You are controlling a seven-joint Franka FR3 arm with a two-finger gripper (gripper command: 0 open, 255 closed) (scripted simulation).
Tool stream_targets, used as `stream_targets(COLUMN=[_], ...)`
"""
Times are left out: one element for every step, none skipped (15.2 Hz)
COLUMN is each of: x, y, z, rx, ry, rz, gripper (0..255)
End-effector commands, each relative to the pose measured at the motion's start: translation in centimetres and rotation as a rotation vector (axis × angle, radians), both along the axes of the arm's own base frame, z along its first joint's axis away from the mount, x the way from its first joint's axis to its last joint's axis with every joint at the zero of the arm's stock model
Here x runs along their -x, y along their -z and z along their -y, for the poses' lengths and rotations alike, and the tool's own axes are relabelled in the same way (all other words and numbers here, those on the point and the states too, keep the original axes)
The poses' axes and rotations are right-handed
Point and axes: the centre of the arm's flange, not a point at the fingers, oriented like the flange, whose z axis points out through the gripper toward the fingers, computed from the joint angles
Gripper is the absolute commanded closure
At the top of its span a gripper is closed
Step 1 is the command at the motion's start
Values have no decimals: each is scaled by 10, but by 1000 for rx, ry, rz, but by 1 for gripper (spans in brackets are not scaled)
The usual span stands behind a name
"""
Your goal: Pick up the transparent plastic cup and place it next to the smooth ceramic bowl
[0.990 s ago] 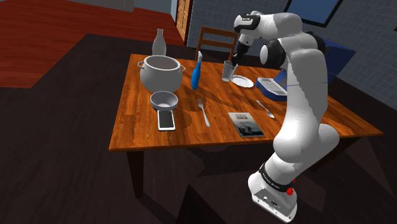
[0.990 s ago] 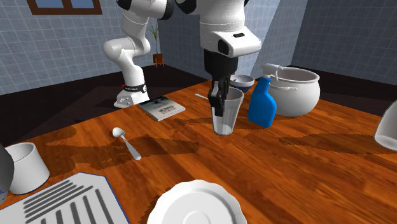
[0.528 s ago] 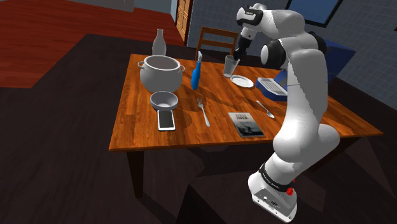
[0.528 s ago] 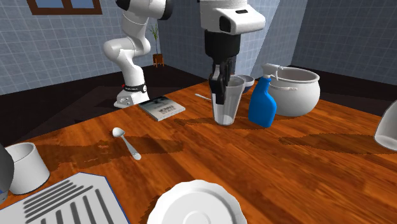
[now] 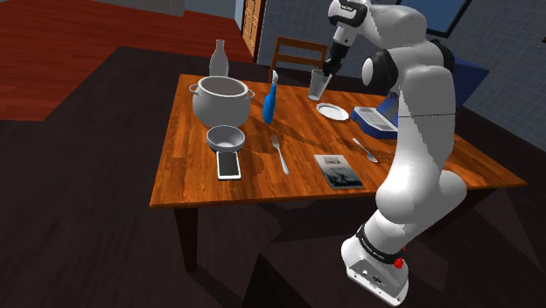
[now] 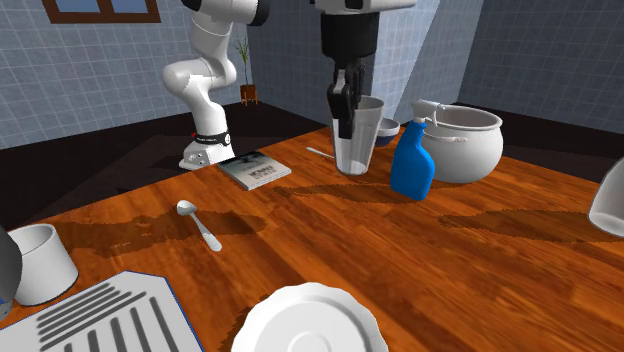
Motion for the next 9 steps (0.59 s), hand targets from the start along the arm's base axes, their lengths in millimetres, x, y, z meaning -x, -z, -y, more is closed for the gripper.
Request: stream_targets(x=[-1, 0, 2, 3, 4, 5, 7, 8, 9], y=[-4, -5, -7, -8, -10, -11, -13, -15, -16], z=[-23, -36, -49, -62, -75, -89, -102, -115, -128], rx=[0, 0, 0, 0, 0, 0, 0, 0, 0], ry=[0, 0, 0, 0, 0, 0, 0, 0, 0], rz=[1, 1, 1, 1, 1, 1, 1, 1, 1], gripper=[255, 255, 255, 255, 255, 255, 255, 255, 255])
